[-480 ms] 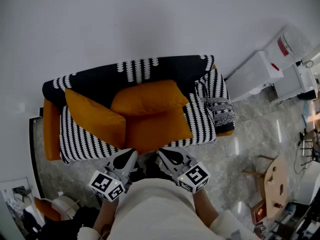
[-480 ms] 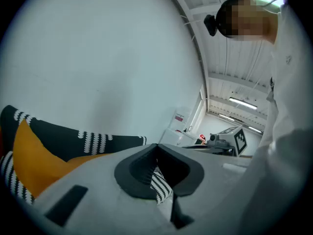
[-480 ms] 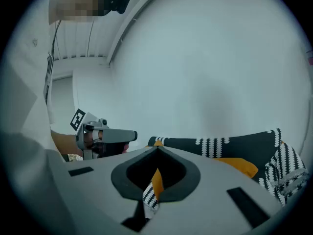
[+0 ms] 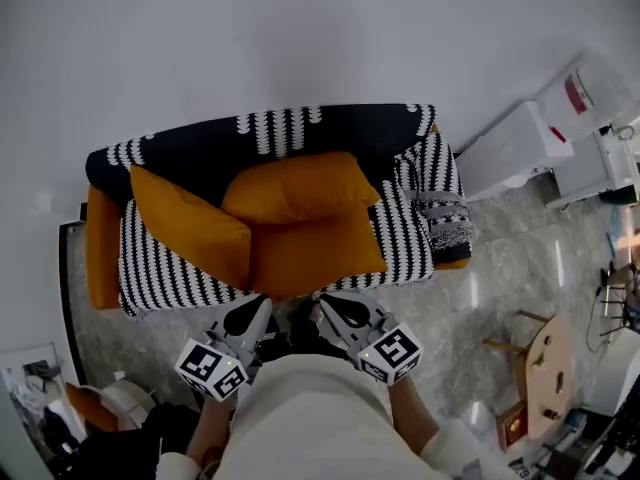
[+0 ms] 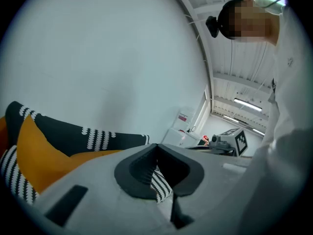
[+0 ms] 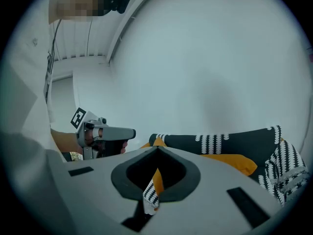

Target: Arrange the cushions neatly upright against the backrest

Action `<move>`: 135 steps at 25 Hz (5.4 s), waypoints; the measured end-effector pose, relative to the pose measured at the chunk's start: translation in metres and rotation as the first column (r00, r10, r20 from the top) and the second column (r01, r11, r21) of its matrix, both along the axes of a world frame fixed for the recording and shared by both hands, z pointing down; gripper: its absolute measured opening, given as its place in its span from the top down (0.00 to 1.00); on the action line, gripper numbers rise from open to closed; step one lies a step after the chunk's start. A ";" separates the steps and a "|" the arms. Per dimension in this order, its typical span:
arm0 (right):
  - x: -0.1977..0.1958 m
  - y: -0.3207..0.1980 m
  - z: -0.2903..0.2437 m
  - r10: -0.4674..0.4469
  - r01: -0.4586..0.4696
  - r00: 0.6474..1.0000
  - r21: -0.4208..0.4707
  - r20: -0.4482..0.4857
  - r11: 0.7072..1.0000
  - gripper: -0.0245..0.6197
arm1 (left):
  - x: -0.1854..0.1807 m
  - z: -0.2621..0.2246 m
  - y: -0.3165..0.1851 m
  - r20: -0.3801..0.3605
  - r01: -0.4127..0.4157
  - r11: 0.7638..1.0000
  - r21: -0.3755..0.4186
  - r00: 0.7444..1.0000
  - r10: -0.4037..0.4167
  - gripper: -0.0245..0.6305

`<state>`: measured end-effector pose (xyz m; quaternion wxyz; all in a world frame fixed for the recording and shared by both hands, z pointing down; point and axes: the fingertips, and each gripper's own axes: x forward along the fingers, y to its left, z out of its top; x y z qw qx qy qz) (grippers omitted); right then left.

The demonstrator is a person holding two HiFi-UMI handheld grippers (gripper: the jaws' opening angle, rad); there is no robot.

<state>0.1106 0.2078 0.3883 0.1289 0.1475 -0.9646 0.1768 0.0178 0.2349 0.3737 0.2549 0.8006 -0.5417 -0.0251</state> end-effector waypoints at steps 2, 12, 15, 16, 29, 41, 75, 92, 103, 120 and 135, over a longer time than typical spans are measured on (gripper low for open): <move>0.003 -0.002 0.001 0.007 -0.007 1.000 -0.017 0.003 1.000 0.95 | 0.001 0.002 -0.001 0.000 0.001 1.000 -0.005 1.000 -0.001 0.95; 0.017 -0.010 0.004 0.051 -0.050 0.999 -0.050 0.017 0.997 0.95 | 0.001 0.000 -0.007 0.049 -0.011 1.000 -0.006 0.999 0.011 0.95; 0.010 -0.014 0.005 0.060 -0.059 0.998 -0.049 0.017 0.997 0.95 | -0.006 0.003 -0.011 0.049 -0.014 1.000 -0.018 0.999 0.015 0.95; 0.008 -0.016 0.006 0.069 -0.068 0.998 -0.050 0.011 0.996 0.95 | -0.008 0.005 -0.013 0.043 -0.019 1.000 -0.022 0.999 0.020 0.95; -0.023 -0.073 -0.002 0.184 -0.185 0.982 -0.031 -0.051 0.982 0.95 | -0.040 0.000 -0.090 0.004 -0.165 0.986 0.023 0.986 0.165 0.95; -0.079 -0.118 0.005 0.278 -0.282 0.955 -0.019 -0.104 0.959 0.95 | -0.070 0.014 -0.145 -0.006 -0.400 0.916 0.035 0.916 0.401 0.94; -0.081 -0.169 0.062 -0.267 0.248 0.938 -0.112 -0.219 0.962 0.95 | -0.072 -0.001 -0.145 -0.063 0.145 0.989 -0.011 0.987 -0.145 0.94; -0.060 -0.185 0.114 -0.487 0.452 0.834 -0.187 -0.260 0.872 0.71 | -0.008 0.013 -0.161 -0.040 0.319 0.943 -0.091 0.945 -0.323 0.94; -0.084 -0.207 0.187 -0.402 0.437 0.779 -0.042 -0.481 0.898 0.65 | -0.036 0.010 -0.166 -0.031 0.322 0.943 -0.084 0.945 -0.326 0.94; -0.131 -0.202 0.314 -0.341 0.614 0.559 0.100 -0.756 0.783 0.57 | -0.082 0.008 -0.139 -0.011 0.348 0.930 -0.115 0.936 -0.352 0.94; -0.136 -0.213 0.371 -0.221 0.671 0.408 0.126 -0.886 0.731 0.57 | -0.114 0.022 -0.110 0.006 0.325 0.931 -0.166 0.945 -0.328 0.95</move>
